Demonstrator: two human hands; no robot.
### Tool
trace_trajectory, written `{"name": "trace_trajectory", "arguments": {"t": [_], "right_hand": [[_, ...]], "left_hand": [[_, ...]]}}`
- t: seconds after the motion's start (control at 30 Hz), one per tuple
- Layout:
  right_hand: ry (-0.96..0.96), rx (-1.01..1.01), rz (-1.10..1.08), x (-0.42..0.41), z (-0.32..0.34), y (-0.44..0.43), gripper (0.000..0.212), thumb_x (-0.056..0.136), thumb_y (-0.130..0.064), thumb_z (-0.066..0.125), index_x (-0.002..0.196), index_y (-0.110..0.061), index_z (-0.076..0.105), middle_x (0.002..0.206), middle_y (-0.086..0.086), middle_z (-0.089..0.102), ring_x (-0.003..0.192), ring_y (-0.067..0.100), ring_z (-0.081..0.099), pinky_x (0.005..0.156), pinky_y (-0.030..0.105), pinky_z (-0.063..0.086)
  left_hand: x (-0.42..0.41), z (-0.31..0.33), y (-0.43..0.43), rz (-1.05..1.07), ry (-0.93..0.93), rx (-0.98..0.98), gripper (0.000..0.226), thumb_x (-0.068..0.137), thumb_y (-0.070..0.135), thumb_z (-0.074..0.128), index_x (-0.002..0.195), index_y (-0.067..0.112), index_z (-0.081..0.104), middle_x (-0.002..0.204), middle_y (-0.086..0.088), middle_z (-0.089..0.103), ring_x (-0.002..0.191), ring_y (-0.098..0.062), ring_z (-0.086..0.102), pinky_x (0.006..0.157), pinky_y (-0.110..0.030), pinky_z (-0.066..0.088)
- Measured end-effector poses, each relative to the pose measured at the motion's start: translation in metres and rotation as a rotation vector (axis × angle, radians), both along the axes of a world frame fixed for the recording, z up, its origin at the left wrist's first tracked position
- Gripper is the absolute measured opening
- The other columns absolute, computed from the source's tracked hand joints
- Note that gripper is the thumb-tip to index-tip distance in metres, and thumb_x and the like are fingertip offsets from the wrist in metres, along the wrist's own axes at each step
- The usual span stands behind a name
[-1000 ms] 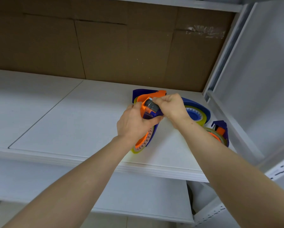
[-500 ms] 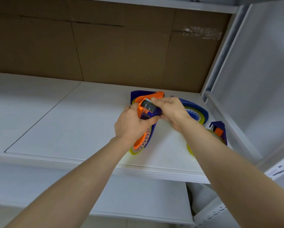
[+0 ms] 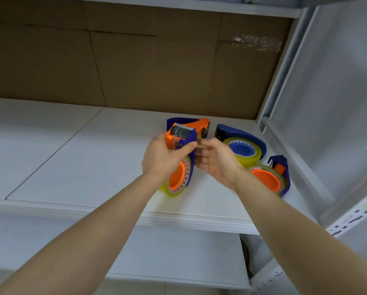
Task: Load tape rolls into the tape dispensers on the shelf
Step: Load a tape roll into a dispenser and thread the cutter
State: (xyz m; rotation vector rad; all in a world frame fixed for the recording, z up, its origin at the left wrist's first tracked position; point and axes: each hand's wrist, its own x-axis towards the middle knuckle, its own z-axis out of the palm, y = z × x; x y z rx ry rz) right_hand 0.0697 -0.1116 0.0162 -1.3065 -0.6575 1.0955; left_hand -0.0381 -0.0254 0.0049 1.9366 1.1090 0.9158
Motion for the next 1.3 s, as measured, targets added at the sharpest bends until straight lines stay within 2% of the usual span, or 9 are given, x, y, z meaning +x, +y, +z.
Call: {"name": "trace_trajectory", "arguments": {"t": [0.13,0.33,0.47,0.6,0.7,0.87,1.0,1.1,1.3], "right_hand": [[-0.363,-0.183,0.109,-0.018,-0.025,-0.004,0.039,0.08,-0.025,0.067,0.116,-0.026,0.052,0.115,0.001,0.064,0.109,0.021,0.06,0.097,0.042,0.05],[-0.909,-0.257,-0.091,-0.024,-0.025,-0.005,0.039,0.087,-0.02,0.061,0.125,-0.014,0.05,0.119,0.008,0.062,0.108,0.024,0.058,0.088,0.033,0.049],[-1.115,-0.4,-0.072,-0.01,-0.018,-0.007,0.035,0.088,-0.025,0.058,0.122,-0.016,0.052,0.115,0.008,0.064,0.104,0.026,0.06,0.083,0.035,0.051],[-1.346,-0.611,0.02,0.008,-0.012,-0.01,0.029,0.089,-0.027,0.055,0.117,-0.02,0.052,0.109,0.006,0.063,0.099,0.025,0.059,0.071,0.032,0.048],[-1.527,-0.709,0.009,0.018,-0.013,-0.01,0.031,0.089,-0.024,0.054,0.12,-0.02,0.051,0.106,0.007,0.062,0.098,0.025,0.059,0.068,0.033,0.046],[-1.441,-0.666,-0.007,0.027,-0.013,-0.007,0.041,0.092,-0.027,0.055,0.13,-0.017,0.045,0.123,0.012,0.057,0.112,0.029,0.055,0.086,0.037,0.052],[-1.513,-0.744,-0.073,0.032,-0.003,-0.023,0.06,0.089,-0.058,0.043,0.141,-0.031,0.034,0.151,0.011,0.03,0.142,0.036,0.017,0.112,0.057,0.021],[-1.431,-0.946,-0.062,0.039,-0.005,-0.035,0.074,0.082,-0.074,0.035,0.146,-0.043,0.013,0.16,0.005,-0.005,0.144,0.039,-0.017,0.104,0.073,-0.002],[-1.26,-0.971,0.022,0.045,-0.014,-0.044,0.078,0.082,-0.077,0.027,0.147,-0.042,0.003,0.16,0.007,-0.008,0.145,0.038,-0.012,0.106,0.072,-0.005]], "left_hand": [[-0.008,0.003,0.01,0.039,-0.358,-0.465,0.044,0.061,0.059,0.075,0.074,0.019,0.065,0.081,-0.004,0.072,0.084,-0.026,0.07,0.08,-0.041,0.057],[-0.009,0.001,0.005,-0.017,-0.34,-0.716,0.056,0.075,0.071,0.053,0.098,0.02,0.06,0.092,-0.008,0.071,0.083,-0.023,0.07,0.072,-0.034,0.057],[-0.01,0.008,0.007,-0.13,-0.175,-0.734,0.055,0.082,0.073,0.035,0.094,0.025,0.06,0.092,-0.004,0.068,0.087,-0.021,0.064,0.083,-0.035,0.051],[-0.011,-0.004,0.006,-0.117,0.029,-0.607,0.077,0.082,0.059,0.053,0.144,0.021,0.03,0.145,-0.008,0.04,0.13,-0.028,0.042,0.103,-0.04,0.036],[-0.009,-0.009,0.001,-0.219,-0.019,-0.528,0.07,0.087,0.035,0.059,0.147,0.023,0.025,0.146,-0.005,0.038,0.126,-0.024,0.043,0.095,-0.031,0.036],[-0.004,-0.013,-0.003,-0.35,0.133,-0.49,0.115,0.057,0.036,0.078,0.15,0.02,0.012,0.151,-0.005,0.028,0.134,-0.021,0.035,0.095,-0.029,0.038],[-0.004,-0.018,-0.006,-0.425,0.4,-0.359,0.149,0.041,0.054,0.085,0.148,0.023,-0.014,0.157,-0.004,-0.011,0.147,-0.023,-0.005,0.117,-0.041,0.019],[0.007,-0.025,-0.013,-0.42,0.49,-0.254,0.152,0.047,0.053,0.086,0.145,0.02,-0.025,0.155,-0.005,-0.021,0.146,-0.024,-0.013,0.117,-0.039,0.014],[0.024,-0.026,-0.002,-0.524,0.45,-0.22,0.153,0.047,0.042,0.09,0.144,0.025,-0.027,0.154,0.001,-0.029,0.147,-0.022,-0.009,0.119,-0.04,0.017]]}}
